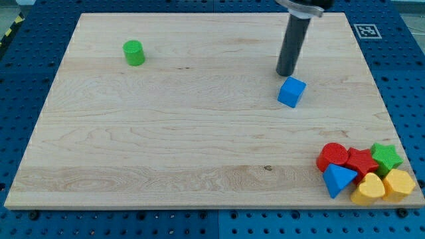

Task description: Slide the cube above the red star

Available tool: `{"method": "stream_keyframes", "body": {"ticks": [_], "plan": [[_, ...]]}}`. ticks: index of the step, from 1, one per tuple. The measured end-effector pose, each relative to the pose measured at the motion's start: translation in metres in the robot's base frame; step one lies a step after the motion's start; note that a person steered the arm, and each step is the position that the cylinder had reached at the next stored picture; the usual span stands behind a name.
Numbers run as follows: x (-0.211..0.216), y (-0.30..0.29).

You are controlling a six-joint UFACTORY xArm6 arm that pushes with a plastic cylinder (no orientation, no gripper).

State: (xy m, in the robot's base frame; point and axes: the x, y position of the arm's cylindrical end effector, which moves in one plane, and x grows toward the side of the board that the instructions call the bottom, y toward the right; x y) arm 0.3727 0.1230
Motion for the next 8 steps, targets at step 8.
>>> {"method": "stream_keyframes", "body": {"ticks": [8], "plan": [[0.082, 0.059]]}}
